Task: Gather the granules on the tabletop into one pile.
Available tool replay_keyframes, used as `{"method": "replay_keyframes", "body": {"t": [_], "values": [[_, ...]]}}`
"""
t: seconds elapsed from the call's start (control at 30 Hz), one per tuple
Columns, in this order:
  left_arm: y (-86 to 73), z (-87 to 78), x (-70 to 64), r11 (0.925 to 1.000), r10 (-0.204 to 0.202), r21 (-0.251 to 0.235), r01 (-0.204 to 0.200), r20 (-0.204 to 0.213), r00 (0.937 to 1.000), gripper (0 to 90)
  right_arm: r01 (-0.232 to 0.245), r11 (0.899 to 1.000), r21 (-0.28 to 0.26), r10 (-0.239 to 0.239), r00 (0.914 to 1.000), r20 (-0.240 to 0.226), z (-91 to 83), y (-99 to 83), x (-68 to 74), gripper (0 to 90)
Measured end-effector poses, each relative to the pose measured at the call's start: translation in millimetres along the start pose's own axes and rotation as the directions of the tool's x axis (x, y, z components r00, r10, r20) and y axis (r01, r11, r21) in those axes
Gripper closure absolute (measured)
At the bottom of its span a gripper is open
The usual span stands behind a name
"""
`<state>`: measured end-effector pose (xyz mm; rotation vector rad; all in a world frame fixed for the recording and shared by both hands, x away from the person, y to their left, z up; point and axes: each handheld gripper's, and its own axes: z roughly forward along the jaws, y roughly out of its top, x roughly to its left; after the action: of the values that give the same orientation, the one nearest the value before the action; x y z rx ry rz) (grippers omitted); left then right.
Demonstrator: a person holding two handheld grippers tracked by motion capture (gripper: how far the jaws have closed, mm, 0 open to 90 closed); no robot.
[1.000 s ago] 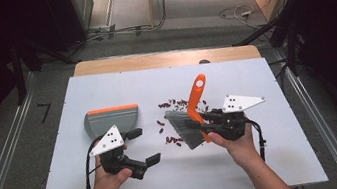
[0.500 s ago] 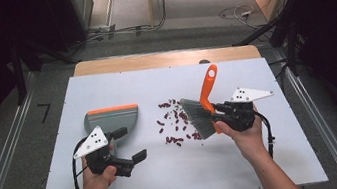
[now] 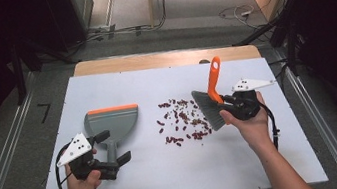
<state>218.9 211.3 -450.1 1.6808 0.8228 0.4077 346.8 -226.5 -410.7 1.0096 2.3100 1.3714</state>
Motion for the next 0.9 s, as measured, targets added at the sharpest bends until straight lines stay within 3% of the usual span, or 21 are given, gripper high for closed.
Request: {"method": "replay_keyframes", "body": {"t": [0.1, 0.3, 0.57, 0.7, 0.77, 0.9], "values": [[-1.0, -2.2, 3.8, 1.0000, -0.008, -0.006, 0.007, -0.017, 0.9998, 0.0, 0.023, 0.998, 0.050, -0.025, 0.9992, 0.032, 8.7, 7.2, -8.1, 68.4], [-4.9, -1.8, 6.6, 0.9997, -0.002, 0.025, 0.003, -0.031, 0.9995, 0.0, 0.050, 0.988, 0.146, -0.067, 0.9917, 0.110, 26.7, 26.3, -22.5, 68.5], [-6.3, -4.6, 10.6, 0.9998, -0.015, 0.010, 0.015, -0.038, 0.9992, 0.0, 0.068, 0.961, 0.268, -0.124, 0.9724, 0.198, 53.3, 45.1, -41.8, 68.5], [-6.4, -5.3, 12.5, 0.9997, -0.018, 0.015, 0.019, -0.029, 0.9994, 0.0, 0.092, 0.931, 0.352, -0.185, 0.9527, 0.241, 69.5, 49.8, -50.3, 68.5], [-6.2, -5.4, 12.2, 0.9998, -0.017, 0.014, 0.017, -0.024, 0.9996, 0.0, 0.088, 0.918, 0.388, -0.194, 0.9502, 0.244, 79.2, 50.7, -52.5, 68.5], [-6.9, -5.0, 11.7, 0.9997, -0.012, 0.019, 0.013, -0.025, 0.9996, 0.0, 0.083, 0.888, 0.452, -0.227, 0.9342, 0.275, 97.4, 50.8, -50.9, 68.5]]}}
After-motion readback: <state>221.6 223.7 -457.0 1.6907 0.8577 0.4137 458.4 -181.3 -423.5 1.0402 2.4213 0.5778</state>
